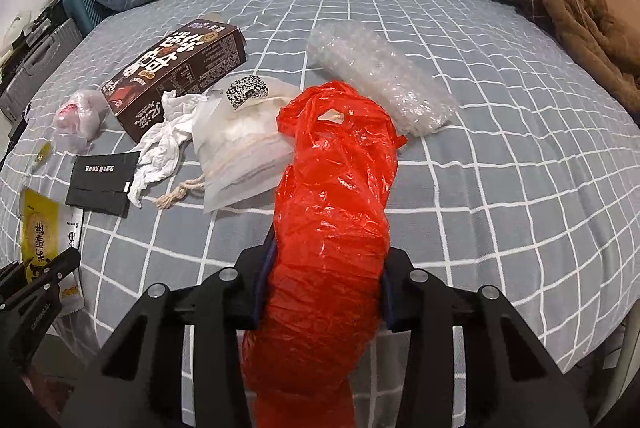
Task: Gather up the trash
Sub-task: 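Grasp the yellow cracker wrapper with the left tool while the right tool grasps the red bag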
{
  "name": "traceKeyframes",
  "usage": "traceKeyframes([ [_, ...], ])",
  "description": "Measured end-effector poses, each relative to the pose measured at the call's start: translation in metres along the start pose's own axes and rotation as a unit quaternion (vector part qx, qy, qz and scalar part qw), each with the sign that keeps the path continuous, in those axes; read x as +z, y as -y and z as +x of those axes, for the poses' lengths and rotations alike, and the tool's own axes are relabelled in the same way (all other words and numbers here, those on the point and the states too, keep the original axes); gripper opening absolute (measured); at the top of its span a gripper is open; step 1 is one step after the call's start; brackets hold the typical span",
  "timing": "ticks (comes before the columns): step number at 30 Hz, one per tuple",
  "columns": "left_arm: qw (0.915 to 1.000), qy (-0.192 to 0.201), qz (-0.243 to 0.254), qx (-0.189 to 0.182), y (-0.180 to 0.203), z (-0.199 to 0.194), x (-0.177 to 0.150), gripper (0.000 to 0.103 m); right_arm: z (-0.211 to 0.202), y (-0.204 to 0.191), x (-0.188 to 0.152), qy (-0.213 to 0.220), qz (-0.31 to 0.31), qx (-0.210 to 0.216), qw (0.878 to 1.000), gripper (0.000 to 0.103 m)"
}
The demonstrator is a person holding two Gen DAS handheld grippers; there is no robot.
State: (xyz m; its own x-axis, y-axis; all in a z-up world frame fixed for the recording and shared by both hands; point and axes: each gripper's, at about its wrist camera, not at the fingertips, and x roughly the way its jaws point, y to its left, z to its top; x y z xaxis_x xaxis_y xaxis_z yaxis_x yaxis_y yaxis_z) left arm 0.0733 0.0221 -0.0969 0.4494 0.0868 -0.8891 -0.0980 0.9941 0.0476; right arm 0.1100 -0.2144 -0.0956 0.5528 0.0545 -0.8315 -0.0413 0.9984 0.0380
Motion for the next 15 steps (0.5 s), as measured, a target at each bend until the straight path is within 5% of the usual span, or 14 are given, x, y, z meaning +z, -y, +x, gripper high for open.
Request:
traceKeyframes([
  [15,0.9996,0.017,0.013,-0.018,0.001,-0.031,-0.001,0.01,-0.036,0.006,-0.012,0.013,0.003,-0.009,1.0,0.039],
])
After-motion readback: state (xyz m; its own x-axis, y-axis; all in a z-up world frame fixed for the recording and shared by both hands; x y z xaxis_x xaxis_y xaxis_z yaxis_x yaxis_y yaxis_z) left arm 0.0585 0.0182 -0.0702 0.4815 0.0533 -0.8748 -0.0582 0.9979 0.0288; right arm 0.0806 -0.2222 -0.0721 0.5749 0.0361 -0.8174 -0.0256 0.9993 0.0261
